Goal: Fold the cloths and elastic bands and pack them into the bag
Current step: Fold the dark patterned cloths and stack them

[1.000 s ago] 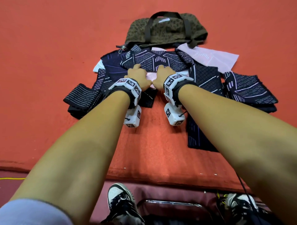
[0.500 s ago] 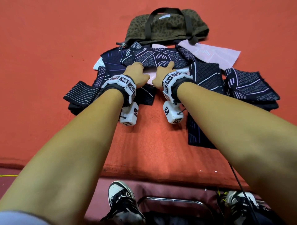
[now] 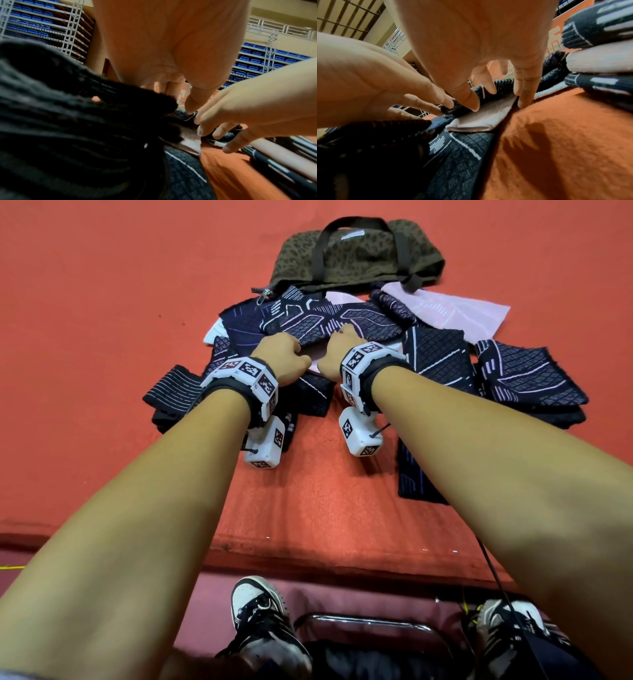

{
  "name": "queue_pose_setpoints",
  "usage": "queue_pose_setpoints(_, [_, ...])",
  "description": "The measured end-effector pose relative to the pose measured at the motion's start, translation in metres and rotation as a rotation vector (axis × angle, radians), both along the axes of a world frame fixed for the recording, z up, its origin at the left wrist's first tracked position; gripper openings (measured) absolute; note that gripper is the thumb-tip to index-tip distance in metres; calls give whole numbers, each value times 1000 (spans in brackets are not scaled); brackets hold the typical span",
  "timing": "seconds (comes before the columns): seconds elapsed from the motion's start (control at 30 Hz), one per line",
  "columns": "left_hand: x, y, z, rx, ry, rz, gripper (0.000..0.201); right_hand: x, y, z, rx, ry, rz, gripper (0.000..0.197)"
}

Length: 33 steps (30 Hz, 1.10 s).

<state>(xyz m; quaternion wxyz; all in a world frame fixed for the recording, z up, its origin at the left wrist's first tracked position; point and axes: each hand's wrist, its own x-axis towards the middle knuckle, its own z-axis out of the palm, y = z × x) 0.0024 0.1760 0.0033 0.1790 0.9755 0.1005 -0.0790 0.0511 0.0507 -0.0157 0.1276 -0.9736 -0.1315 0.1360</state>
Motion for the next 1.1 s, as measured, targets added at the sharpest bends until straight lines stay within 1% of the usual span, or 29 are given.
queue_pose_setpoints(0.07, [-2, 1, 0, -9, -31, -2, 22, -4, -3, 4, 2, -16, 60, 44])
queue_pose_setpoints(0.1, [-3, 1, -1, -18, -43, -3, 24, -6, -5, 6, 13, -31, 82, 40])
queue_pose_setpoints(0.17, [-8, 2, -2, -41, -47, 1, 23, -13, -8, 10, 42, -55, 94, 37])
queue_pose_setpoints(0.27, [-12, 4, -10, -60, -59, -16, 21, -31, -13, 10, 47, -67, 70, 40])
queue_pose_setpoints(0.4, [-18, 0, -16, -43, -93, -29, 18, -59, -20, 4, 35, -62, 111, 37])
queue_pose_setpoints(0.5, [-22, -6, -18, -21, -115, -68, 17, -81, -27, 4, 34, -39, 150, 37])
queue_pose_setpoints(0.6, [-26, -10, -23, -18, -92, -106, 18, -101, -38, 1, 48, -35, 187, 33])
queue_pose_setpoints(0.7, [-30, -13, -28, 4, -83, -145, 23, -118, -51, -3, 41, -22, 198, 31])
queue_pose_setpoints(0.8, [-36, -19, -33, 47, -77, -204, 30, -135, -59, -6, 41, -7, 237, 19])
queue_pose_setpoints(0.9, [-40, -24, -36, 98, -62, -245, 40, -145, -64, -11, 41, 22, 249, 25])
queue_pose_setpoints(0.93, [-40, -24, -36, 110, -58, -248, 41, -146, -66, -12, 50, 33, 246, 27])
queue_pose_setpoints(1.03, [-41, -24, -34, 137, -100, -276, 30, -143, -73, -11, 82, 47, 253, 24])
queue_pose_setpoints(1.1, [-43, -28, -32, 148, -143, -308, 26, -139, -78, -8, 104, 13, 243, 26])
